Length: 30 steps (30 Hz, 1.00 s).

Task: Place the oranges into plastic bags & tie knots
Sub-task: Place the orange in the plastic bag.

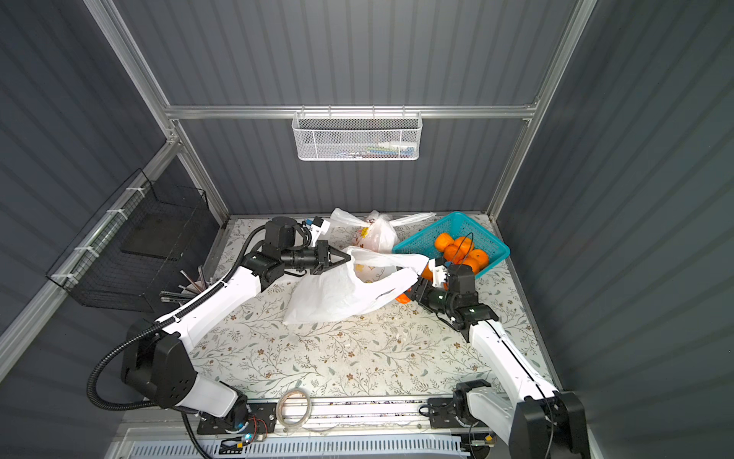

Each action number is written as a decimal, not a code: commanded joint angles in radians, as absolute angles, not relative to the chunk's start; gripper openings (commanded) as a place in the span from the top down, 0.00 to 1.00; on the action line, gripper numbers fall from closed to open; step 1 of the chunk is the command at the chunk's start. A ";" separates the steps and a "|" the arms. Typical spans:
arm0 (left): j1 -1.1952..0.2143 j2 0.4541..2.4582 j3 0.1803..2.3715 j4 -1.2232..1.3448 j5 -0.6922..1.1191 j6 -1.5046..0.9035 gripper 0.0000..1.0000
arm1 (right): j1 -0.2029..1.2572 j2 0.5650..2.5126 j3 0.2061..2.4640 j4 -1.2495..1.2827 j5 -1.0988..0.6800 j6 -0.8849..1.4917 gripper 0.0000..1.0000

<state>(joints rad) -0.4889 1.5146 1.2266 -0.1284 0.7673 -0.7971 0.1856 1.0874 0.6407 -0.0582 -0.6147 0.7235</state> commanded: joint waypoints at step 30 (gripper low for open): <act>-0.542 1.488 1.091 0.233 0.770 -0.994 1.00 | 0.367 1.292 0.969 -0.134 -0.554 0.620 0.07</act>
